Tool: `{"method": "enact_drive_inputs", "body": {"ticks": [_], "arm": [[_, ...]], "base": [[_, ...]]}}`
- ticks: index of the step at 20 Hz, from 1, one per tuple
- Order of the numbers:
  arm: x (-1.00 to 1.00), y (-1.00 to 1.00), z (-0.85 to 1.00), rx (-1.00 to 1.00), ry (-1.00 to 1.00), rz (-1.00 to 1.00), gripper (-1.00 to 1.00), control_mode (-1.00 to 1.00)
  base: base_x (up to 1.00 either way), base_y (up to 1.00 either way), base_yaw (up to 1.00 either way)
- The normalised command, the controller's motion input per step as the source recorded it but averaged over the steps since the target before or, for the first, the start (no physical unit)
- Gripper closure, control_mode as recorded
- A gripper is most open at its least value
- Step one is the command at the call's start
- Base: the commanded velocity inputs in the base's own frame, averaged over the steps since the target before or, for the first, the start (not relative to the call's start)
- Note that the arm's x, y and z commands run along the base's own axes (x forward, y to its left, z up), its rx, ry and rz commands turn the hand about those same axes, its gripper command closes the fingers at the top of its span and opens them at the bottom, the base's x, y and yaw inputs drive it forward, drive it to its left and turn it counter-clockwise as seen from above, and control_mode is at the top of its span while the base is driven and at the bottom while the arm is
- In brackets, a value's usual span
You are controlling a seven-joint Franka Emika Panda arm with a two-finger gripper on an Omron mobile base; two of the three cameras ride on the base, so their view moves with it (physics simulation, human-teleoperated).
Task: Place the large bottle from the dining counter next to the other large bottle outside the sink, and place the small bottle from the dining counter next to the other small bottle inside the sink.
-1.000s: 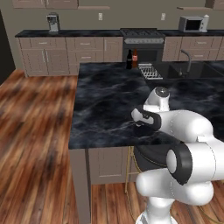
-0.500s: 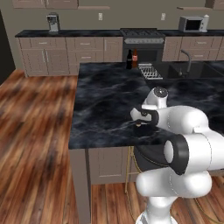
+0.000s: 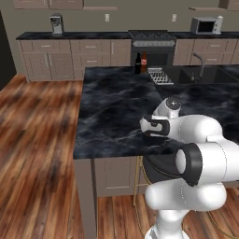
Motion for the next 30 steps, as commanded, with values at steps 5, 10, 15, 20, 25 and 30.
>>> {"method": "enact_drive_inputs", "body": {"ticks": [5,10,15,20,25,30], "arm": [[0.06,-0.04,-0.08,0.0,-0.03,0.0,-1.0,-1.0],[0.31,-0.01,-0.08,0.0,0.0,0.0,-1.0,-1.0],[0.3,-0.02,-0.05,0.0,0.0,0.0,-1.0,-1.0],[0.14,-0.03,-0.07,0.0,0.0,0.0,-1.0,-1.0],[0.19,-0.04,-0.12,0.0,0.0,0.0,-1.0,-1.0],[0.24,-0.04,-0.08,0.0,0.0,0.0,-1.0,-1.0]], "base": [[0.0,0.0,0.0],[0.0,0.0,0.0],[0.0,0.0,0.0],[0.0,0.0,0.0],[0.0,0.0,0.0],[0.0,0.0,0.0]]}}
